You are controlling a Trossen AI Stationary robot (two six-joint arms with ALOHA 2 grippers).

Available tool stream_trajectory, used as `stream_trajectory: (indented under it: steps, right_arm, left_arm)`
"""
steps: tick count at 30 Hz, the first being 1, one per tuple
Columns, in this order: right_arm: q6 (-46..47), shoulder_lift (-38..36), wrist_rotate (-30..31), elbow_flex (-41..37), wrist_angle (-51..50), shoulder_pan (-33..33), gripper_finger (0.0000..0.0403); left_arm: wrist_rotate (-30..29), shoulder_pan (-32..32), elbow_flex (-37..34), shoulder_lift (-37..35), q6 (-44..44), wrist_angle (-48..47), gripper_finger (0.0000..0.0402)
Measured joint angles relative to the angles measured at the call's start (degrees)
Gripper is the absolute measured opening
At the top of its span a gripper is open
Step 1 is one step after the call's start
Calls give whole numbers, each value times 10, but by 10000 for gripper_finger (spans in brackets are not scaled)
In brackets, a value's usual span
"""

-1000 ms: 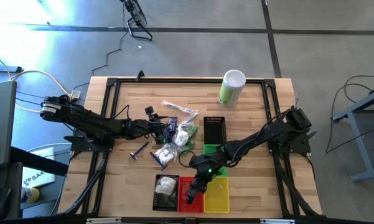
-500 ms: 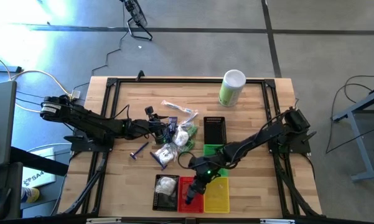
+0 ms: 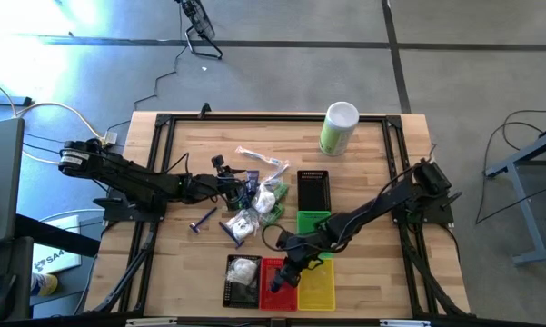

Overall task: Pick & Place Travel size toiletries
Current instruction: Put the blue shave cream into the red bin

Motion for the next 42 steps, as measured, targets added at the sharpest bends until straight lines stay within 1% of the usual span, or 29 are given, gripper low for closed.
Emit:
stream_trajectory:
  steps: [6, 9, 12, 18, 21, 23, 29, 42]
  right_arm:
    - [3, 8, -27, 1, 24, -1, 4]
    - [2, 9, -30, 2, 28, -1, 14]
    - [0, 9, -30, 2, 32, -1, 35]
    - [-3, 9, -36, 2, 27, -3, 91]
    - [-15, 9, -61, 2, 27, -9, 107]
    - [-18, 9, -65, 2, 26, -12, 109]
    - [-33, 9, -75, 2, 26, -18, 89]
    - [-42, 9, -74, 2, 28, -16, 7]
  left_arm:
    - [0, 0, 0, 0, 0, -4, 161]
    - [0, 0, 0, 0, 0, -4, 161]
    - [0, 0, 0, 0, 0, -2, 161]
    - [5, 0, 0, 0, 0, -2, 161]
    - [5, 0, 0, 0, 0, -2, 161]
    - [5, 0, 0, 0, -1, -3, 161]
    - [5, 0, 0, 0, -2, -12, 161]
    - [5, 0, 0, 0, -1, -11, 161]
